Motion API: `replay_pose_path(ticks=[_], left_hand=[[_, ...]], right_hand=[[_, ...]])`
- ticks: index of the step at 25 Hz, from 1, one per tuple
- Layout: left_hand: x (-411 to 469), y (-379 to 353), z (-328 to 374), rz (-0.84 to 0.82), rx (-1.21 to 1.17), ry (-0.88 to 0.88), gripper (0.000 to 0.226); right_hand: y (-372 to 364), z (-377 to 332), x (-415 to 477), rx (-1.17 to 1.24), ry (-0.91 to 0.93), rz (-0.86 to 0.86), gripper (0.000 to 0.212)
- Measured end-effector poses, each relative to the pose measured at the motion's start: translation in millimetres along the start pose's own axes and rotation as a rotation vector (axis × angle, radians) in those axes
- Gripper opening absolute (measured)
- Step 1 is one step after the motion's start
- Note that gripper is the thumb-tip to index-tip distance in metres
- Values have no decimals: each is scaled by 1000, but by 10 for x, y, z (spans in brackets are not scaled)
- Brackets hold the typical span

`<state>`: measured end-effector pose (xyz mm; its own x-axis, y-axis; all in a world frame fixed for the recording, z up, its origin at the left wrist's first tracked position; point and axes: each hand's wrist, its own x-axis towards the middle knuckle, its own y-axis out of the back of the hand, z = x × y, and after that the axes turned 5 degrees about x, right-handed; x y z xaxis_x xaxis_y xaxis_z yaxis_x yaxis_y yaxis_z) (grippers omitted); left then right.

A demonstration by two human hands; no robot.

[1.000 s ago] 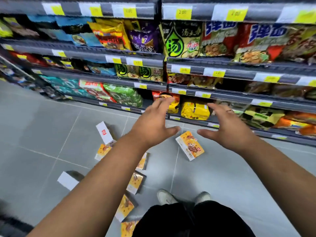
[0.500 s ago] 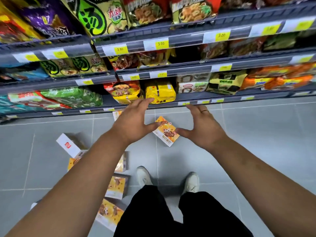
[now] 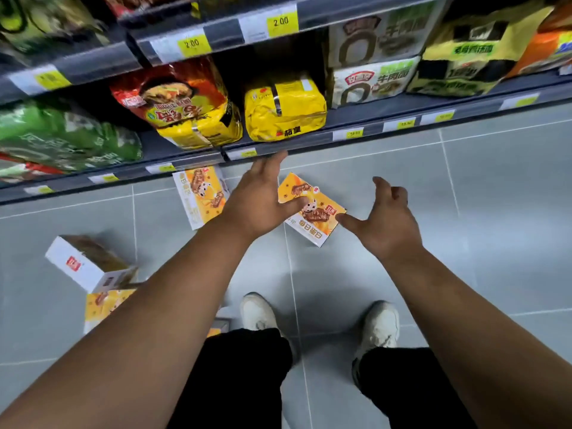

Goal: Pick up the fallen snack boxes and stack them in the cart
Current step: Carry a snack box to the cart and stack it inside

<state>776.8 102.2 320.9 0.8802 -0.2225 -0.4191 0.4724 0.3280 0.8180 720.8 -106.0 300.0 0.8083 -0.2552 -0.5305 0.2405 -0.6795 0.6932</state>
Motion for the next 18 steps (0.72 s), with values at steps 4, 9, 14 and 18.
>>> replay_pose_path(ticks=[4, 9, 14, 18], left_hand=[[693, -758, -586, -74, 117, -11, 101], [1496, -1570, -1019, -154, 200, 2, 95], [2260, -2351, -1316, -219, 238, 97, 103], [2590, -2604, -1353, -244, 192, 156, 110]], right_hand=[[-904, 479, 656, 44, -103, 16, 99], [-1830, 927, 1426, 145, -228, -15, 115], [-2558, 1262, 2025, 252, -284, -40, 113], [-2754, 1381, 2233, 265, -237, -30, 106]])
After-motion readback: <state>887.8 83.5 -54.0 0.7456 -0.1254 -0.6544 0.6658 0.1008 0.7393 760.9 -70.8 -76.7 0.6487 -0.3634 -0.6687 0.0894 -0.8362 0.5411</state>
